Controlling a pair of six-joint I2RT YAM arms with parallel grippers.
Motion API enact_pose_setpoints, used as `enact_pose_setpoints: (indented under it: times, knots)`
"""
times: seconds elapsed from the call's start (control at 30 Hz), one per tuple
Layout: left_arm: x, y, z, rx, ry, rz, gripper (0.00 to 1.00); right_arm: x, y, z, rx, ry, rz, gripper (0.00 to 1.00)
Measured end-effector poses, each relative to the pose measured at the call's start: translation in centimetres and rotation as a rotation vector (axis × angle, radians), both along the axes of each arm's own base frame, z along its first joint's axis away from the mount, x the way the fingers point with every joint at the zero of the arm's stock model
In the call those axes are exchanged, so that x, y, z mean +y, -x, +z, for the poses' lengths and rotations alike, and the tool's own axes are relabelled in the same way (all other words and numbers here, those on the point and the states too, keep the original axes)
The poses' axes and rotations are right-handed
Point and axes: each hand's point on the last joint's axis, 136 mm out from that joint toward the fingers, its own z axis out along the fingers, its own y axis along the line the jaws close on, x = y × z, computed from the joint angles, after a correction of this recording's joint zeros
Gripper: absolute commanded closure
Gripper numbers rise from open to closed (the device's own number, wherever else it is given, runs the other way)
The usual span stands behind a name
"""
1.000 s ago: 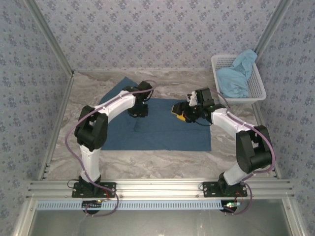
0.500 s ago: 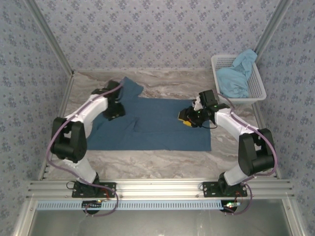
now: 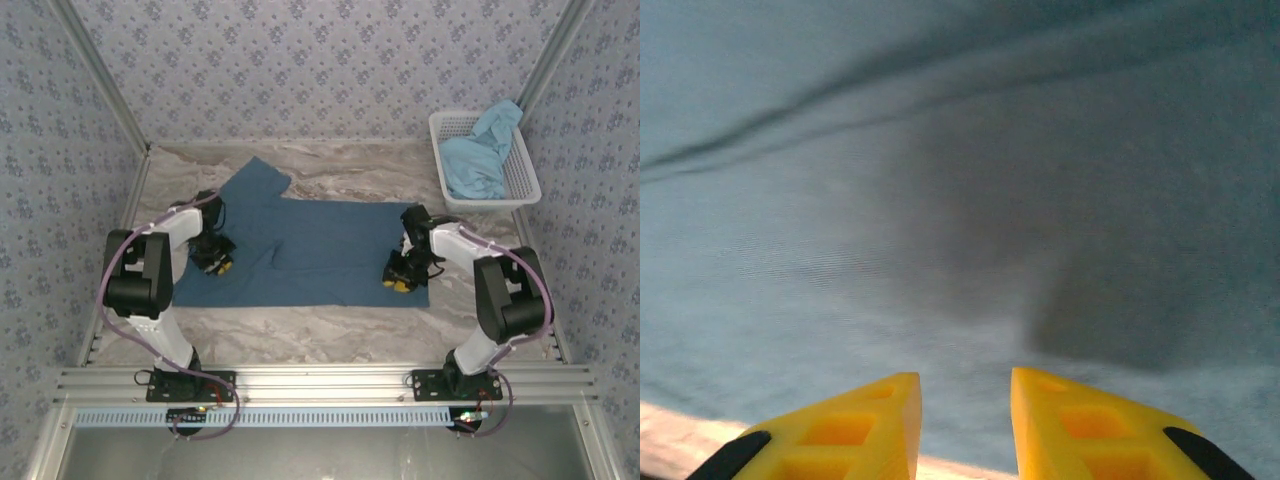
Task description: Fold and stack the t-shirts
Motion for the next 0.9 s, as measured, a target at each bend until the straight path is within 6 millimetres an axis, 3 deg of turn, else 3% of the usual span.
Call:
enact_pose_setpoints:
  times: [0.07, 0.17, 0.3, 0.47, 0.53, 0.7, 0.8, 0.9]
  knots:
    - [0.3, 0.7, -0.1, 0.005, -0.012, 0.019, 0.87, -0.2, 1.0, -1.1, 0.060, 0.031, 0.019, 0.68]
    - [1.0, 2.5, -0.1, 0.022, -0.033, 0.045, 0.84, 0.3, 1.9, -0.9, 0.083, 0.049, 0.064, 0.67]
    - [2.0, 4.7, 0.0, 0.060, -0.069, 0.058, 0.72, 0.9, 3.9, -0.8, 0.136, 0.072, 0.117, 0.64]
    - [3.1, 5.1, 1.2, 0.069, -0.125, 0.027, 0.58, 1.4, 4.7, 0.4, 0.107, 0.073, 0.155, 0.56]
    - [3.2, 3.1, 2.9, 0.004, -0.130, 0.004, 0.57, 1.8, 3.9, 1.6, 0.056, 0.055, 0.156, 0.55]
    - [2.4, -5.4, 7.7, -0.223, -0.105, -0.095, 0.70, 4.1, -0.6, 5.2, -0.118, -0.034, 0.156, 0.56]
    - [2.1, -8.7, 7.5, -0.258, -0.106, -0.169, 0.70, 5.5, -2.6, 6.9, -0.192, -0.096, 0.159, 0.54]
    - [2.0, -9.6, 5.2, -0.210, -0.105, -0.232, 0.70, 6.5, -3.8, 8.1, -0.238, -0.142, 0.164, 0.54]
